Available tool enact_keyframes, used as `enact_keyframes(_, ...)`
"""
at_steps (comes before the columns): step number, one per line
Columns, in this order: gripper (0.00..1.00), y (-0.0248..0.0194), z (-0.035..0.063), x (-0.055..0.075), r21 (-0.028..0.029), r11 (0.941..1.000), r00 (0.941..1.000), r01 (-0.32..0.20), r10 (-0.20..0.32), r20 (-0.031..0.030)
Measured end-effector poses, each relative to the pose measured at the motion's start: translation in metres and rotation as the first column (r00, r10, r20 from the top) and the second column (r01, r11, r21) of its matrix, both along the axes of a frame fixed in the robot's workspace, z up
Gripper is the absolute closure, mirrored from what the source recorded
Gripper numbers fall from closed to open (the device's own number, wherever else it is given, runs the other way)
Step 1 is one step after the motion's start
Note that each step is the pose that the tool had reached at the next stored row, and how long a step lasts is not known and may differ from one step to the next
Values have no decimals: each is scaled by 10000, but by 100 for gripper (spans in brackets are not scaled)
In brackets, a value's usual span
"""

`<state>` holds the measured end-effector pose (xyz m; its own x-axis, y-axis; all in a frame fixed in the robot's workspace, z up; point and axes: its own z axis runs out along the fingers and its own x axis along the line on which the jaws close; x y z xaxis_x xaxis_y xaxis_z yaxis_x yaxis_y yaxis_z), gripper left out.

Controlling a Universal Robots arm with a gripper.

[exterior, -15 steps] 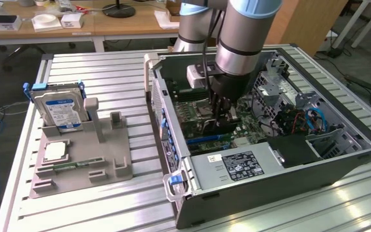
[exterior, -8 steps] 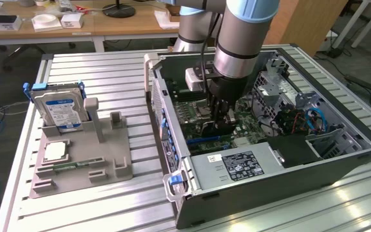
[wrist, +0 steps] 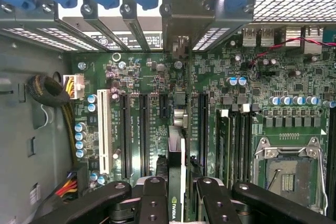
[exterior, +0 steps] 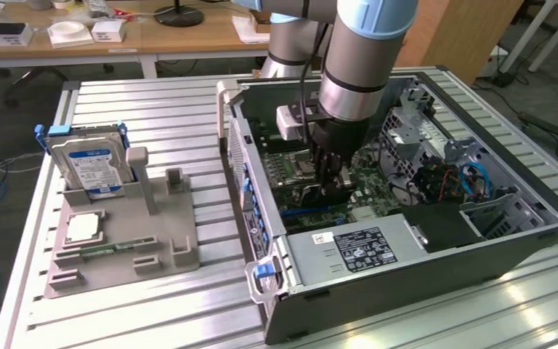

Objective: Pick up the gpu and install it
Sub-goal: 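Insert the gpu into the slot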

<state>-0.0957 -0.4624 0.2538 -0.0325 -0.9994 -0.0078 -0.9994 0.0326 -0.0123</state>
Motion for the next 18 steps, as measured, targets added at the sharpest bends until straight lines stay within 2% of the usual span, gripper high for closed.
enact_keyframes(18, 74, 0, -30, -2, 1, 10000, 10000, 0, 0, 1)
